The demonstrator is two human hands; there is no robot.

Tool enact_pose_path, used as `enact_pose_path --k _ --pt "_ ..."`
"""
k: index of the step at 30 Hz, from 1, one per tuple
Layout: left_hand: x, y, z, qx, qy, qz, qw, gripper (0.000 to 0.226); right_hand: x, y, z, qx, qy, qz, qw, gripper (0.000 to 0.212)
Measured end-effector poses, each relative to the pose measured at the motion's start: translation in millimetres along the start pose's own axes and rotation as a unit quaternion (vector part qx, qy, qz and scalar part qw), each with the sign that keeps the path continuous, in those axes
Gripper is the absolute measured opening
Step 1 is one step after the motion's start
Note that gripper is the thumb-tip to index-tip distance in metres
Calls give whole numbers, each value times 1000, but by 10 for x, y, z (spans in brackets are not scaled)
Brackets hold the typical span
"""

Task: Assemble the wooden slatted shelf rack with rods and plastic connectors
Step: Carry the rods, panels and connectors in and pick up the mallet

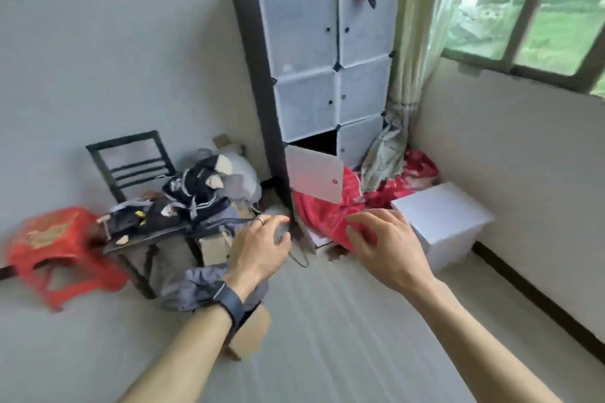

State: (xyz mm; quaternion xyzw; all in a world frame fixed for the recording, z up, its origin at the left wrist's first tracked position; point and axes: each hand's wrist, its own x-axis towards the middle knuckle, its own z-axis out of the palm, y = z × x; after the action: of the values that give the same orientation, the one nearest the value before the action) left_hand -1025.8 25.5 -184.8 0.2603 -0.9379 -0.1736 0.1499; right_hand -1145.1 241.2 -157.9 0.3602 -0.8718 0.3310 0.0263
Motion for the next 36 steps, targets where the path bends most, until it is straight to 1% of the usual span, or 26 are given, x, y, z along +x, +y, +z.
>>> enact_pose_path --k 3,5,8,11,14,16,19,24,29,33,36 --pt "-181 -1136 -639 40 49 -93 994 34 430 -926 786 22 -54 -96 994 24" --pt "-319 -1832 -1017 62 84 -140 985 35 672 -1548 1361 31 -95 -159 982 26" --pt "-503 -2808 -1513 93 120 -204 967 35 968 -2494 2207 38 -156 -228 960 29" --pt "-714 -3576 -1962 112 141 -270 946 37 1148 -3352 2866 29 -198 -289 936 31" --pt "-821 -4188 -2341 139 141 -303 932 40 1323 -4047 3357 19 -224 -324 919 34" --pt "-848 -4542 -2520 150 141 -321 924 41 1432 -4388 3646 25 -234 -327 915 34" --pt "-817 -5050 -2652 155 139 -351 913 41 1628 -4713 4083 31 -252 -319 913 35" --pt "-570 -5974 -2630 151 99 -371 911 43 2051 -4942 4940 40 -295 -267 917 37" --pt "-35 -7030 -2514 141 41 -386 911 44 2743 -5120 5985 25 -350 -216 911 40" --pt "388 -7824 -2448 117 -12 -406 906 43 3299 -5378 6790 -17 -400 -173 900 42" --pt "673 -8410 -2461 99 -35 -417 903 44 3609 -5611 7335 -63 -437 -138 886 42"
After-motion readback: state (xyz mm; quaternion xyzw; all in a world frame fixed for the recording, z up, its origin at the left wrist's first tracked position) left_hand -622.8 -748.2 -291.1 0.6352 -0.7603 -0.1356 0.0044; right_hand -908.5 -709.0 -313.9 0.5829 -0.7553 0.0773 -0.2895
